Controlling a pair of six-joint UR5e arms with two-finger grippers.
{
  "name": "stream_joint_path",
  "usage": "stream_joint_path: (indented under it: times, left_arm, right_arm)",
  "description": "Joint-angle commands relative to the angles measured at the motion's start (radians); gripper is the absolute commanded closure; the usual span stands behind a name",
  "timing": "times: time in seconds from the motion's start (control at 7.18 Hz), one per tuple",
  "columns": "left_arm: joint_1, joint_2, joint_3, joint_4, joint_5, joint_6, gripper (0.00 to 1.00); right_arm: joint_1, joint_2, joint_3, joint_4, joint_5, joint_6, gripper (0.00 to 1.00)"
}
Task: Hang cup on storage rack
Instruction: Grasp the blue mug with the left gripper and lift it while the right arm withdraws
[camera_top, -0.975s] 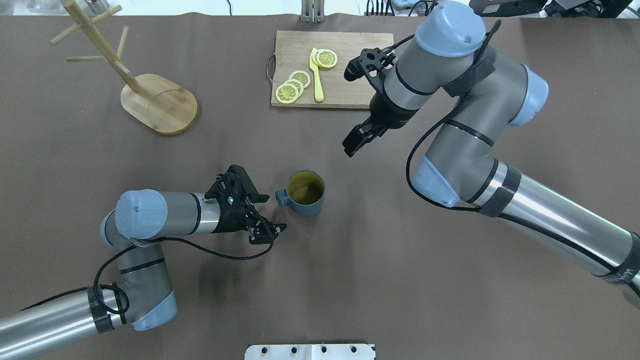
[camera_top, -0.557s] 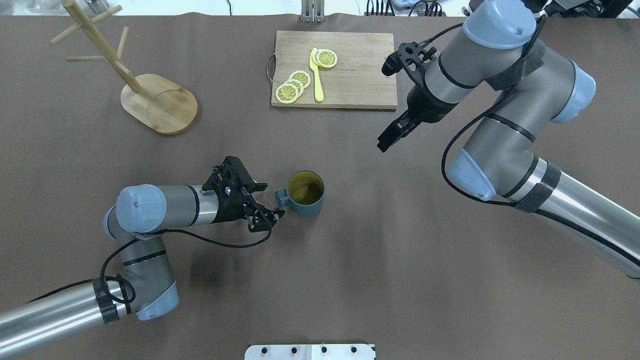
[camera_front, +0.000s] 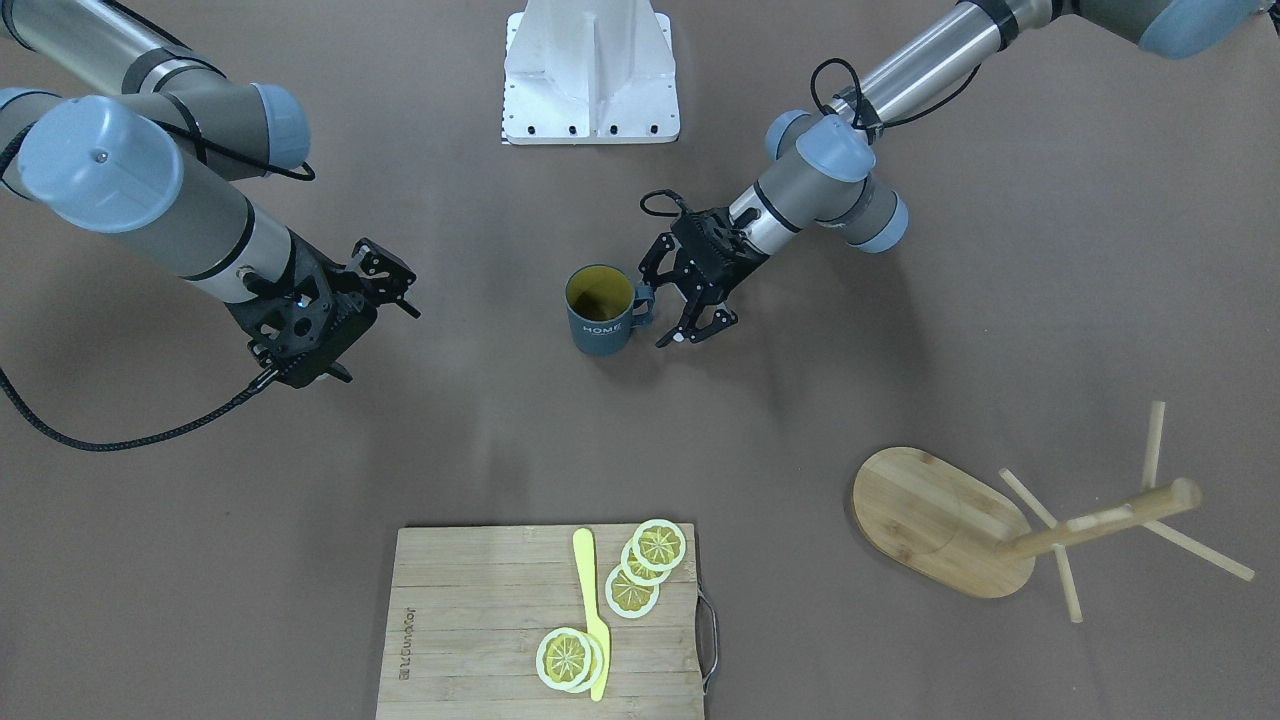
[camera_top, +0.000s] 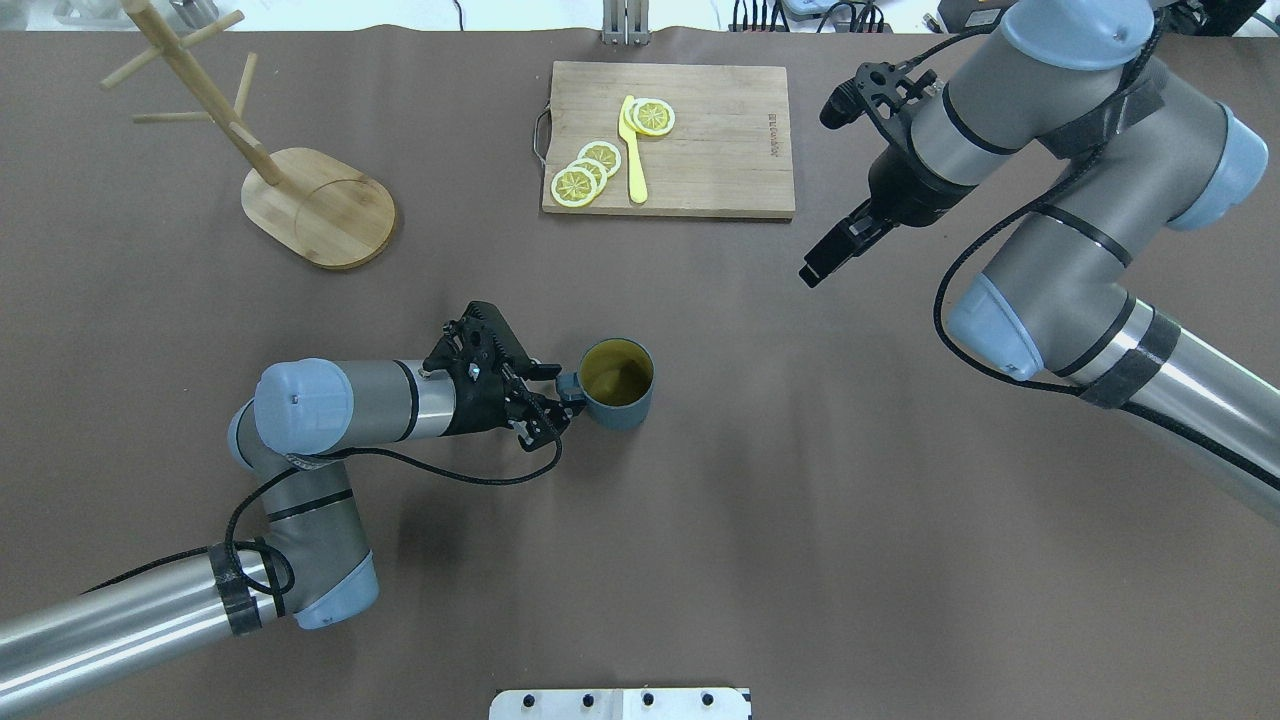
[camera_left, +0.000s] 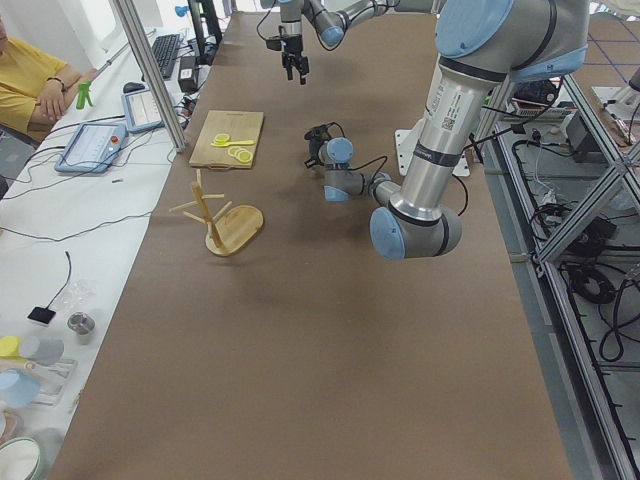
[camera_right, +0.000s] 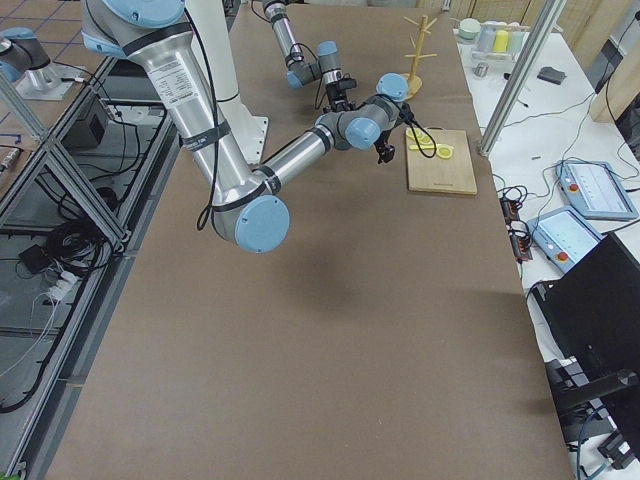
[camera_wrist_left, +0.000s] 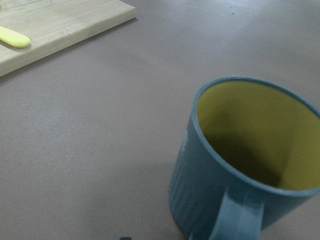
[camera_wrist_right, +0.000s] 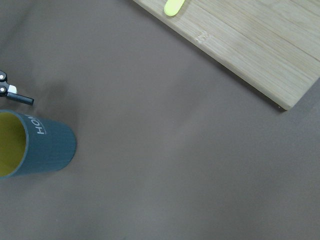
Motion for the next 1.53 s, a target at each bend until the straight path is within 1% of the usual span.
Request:
stream_joint_path:
  times: [0.0,0.14,0.28,0.42,0.56,0.7,0.84,0.98,1.11,1.25,1.39]
  left_arm:
    - [-0.001,0.002,0.0,-0.002,-0.004,-0.006,0.7]
    - [-0.001,0.005,-0.003,-0.008,-0.009,-0.015,0.86]
    - [0.001,0.008,-0.009,-0.007,-0.009,-0.02,0.93]
    - [0.001,0.014,-0.027,-0.008,-0.009,-0.09,1.0]
    - [-0.001,0.022,-0.053,-0.008,-0.01,-0.203,1.0]
    - [-0.007,0.069,-0.093,-0.01,-0.009,-0.257,1.0]
    - [-0.027,0.129,-0.156,-0.008,-0.004,-0.446,1.0]
    - [-0.057,0.163,-0.2,-0.007,-0.004,-0.674,1.0]
    - [-0.077,0.166,-0.246,-0.001,-0.001,-0.808,1.0]
    - [-0.103,0.166,-0.279,-0.001,-0.003,-1.034,1.0]
    - [-0.157,0.16,-0.285,-0.008,-0.009,-1.248,1.0]
  right_arm:
    - [0.013,-0.009,0.008,0.001,0.005,0.0,0.0]
    - [0.013,-0.009,0.008,0.001,0.006,0.0,0.0]
    - [0.014,-0.007,0.008,0.001,0.006,0.0,0.0]
    - [0.028,-0.012,0.01,-0.005,0.022,0.001,0.0]
    - [0.046,-0.044,0.026,-0.003,0.032,0.001,0.0]
    - [0.078,-0.077,0.043,-0.005,0.043,0.001,0.0]
    - [0.124,-0.114,0.048,-0.005,0.072,0.001,0.0]
    - [0.173,-0.169,0.055,-0.003,0.077,0.0,0.0]
    - [0.192,-0.231,0.075,0.0,0.074,0.0,0.0]
    - [0.215,-0.248,0.077,0.0,0.072,0.0,0.0]
    - [0.242,-0.275,0.077,-0.005,0.071,0.0,0.0]
